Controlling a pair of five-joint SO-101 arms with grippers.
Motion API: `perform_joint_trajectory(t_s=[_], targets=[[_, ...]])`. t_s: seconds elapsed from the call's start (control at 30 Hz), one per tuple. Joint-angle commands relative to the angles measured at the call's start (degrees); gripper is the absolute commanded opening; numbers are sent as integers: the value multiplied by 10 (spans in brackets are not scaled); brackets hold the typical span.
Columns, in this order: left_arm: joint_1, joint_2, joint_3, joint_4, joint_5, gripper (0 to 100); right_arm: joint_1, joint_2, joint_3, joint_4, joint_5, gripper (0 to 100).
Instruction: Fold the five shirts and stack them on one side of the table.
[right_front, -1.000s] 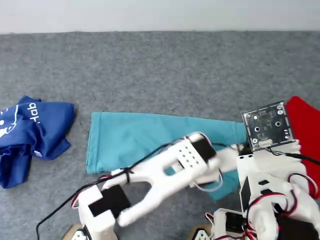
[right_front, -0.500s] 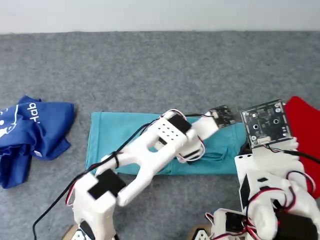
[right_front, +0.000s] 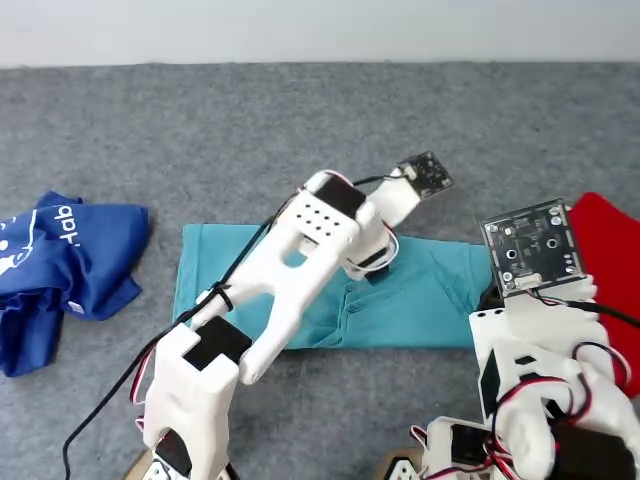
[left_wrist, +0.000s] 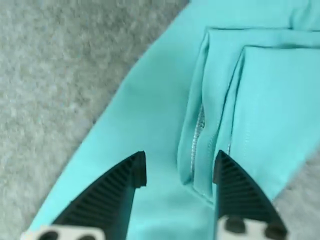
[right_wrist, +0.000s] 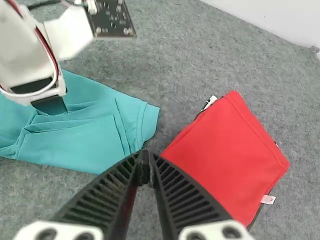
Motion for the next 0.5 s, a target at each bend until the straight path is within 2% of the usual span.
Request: perform_joint_trajectory(t_s=[0.0, 0.17, 0.23, 0.33, 0.47], targets=[[1, -11, -38, 55, -2, 221, 7, -2, 1, 22, -3, 10], [38, -18, -34, 132, -3, 172, 7, -2, 1, 22, -3, 10], [48, -18, -25, 139, -3, 143, 7, -2, 1, 22, -3, 10], [45, -17, 23, 89, -3, 134, 7, -2, 1, 22, -3, 10], [12, -17, 129, -33, -4, 135, 7, -2, 1, 22, -2, 10]])
